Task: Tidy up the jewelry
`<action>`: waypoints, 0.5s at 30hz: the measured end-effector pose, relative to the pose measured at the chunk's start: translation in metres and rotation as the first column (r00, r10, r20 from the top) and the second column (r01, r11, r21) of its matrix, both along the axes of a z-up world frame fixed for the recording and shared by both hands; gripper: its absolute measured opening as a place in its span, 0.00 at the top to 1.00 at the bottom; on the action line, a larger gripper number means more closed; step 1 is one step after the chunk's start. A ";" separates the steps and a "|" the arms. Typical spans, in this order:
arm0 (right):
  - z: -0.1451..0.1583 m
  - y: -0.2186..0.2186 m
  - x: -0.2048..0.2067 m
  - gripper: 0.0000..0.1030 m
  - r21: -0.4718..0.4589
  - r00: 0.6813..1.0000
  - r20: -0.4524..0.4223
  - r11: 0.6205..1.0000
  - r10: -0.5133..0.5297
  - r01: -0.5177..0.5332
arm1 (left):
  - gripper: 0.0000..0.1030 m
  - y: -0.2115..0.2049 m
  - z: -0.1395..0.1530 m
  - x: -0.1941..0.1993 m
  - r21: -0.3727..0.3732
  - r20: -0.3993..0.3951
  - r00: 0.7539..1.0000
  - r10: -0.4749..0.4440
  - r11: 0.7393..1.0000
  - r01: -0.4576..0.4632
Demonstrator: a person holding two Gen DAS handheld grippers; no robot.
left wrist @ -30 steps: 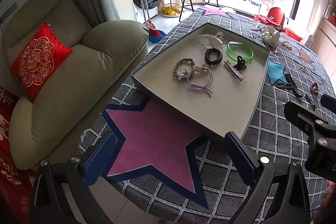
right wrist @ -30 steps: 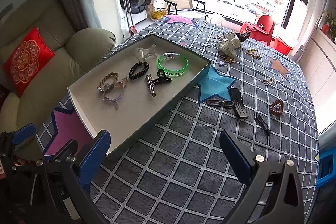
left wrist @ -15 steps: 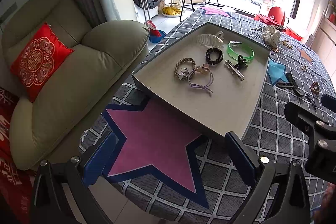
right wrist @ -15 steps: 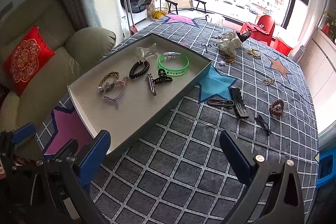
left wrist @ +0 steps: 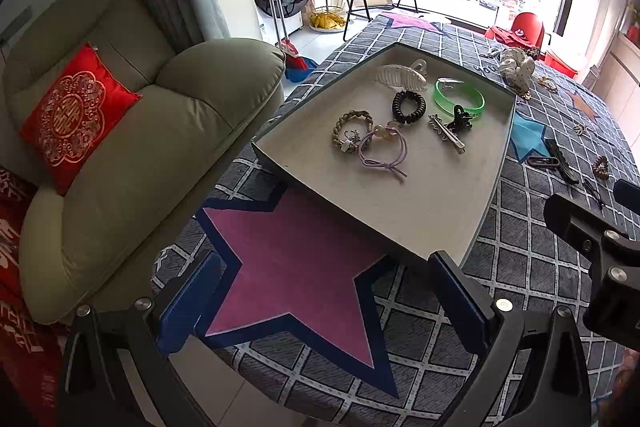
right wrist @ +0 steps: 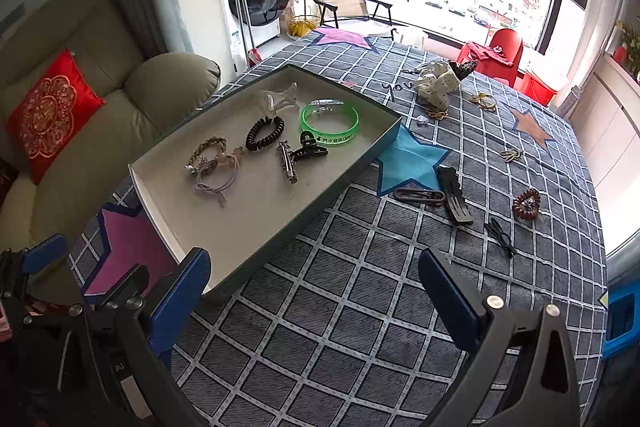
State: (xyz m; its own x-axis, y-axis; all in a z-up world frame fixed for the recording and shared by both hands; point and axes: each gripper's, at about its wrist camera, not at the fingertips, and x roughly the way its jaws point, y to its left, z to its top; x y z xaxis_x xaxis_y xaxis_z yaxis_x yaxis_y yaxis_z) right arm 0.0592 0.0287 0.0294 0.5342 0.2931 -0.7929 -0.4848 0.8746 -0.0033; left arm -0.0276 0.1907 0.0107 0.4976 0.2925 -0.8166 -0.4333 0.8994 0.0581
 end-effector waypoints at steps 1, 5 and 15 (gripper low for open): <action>0.000 0.000 0.000 0.00 0.000 1.000 0.000 1.000 -0.001 0.001 | 0.00 0.000 0.000 0.000 -0.001 0.000 1.000 -0.001 1.000 0.001; -0.001 -0.001 -0.001 0.00 0.000 1.000 0.000 1.000 0.000 0.000 | 0.00 0.000 0.000 0.000 0.000 0.001 1.000 0.000 1.000 0.000; 0.000 0.000 0.000 0.00 0.000 1.000 -0.002 1.000 0.000 0.000 | 0.00 0.004 -0.001 -0.002 -0.003 0.002 1.000 0.006 1.000 -0.006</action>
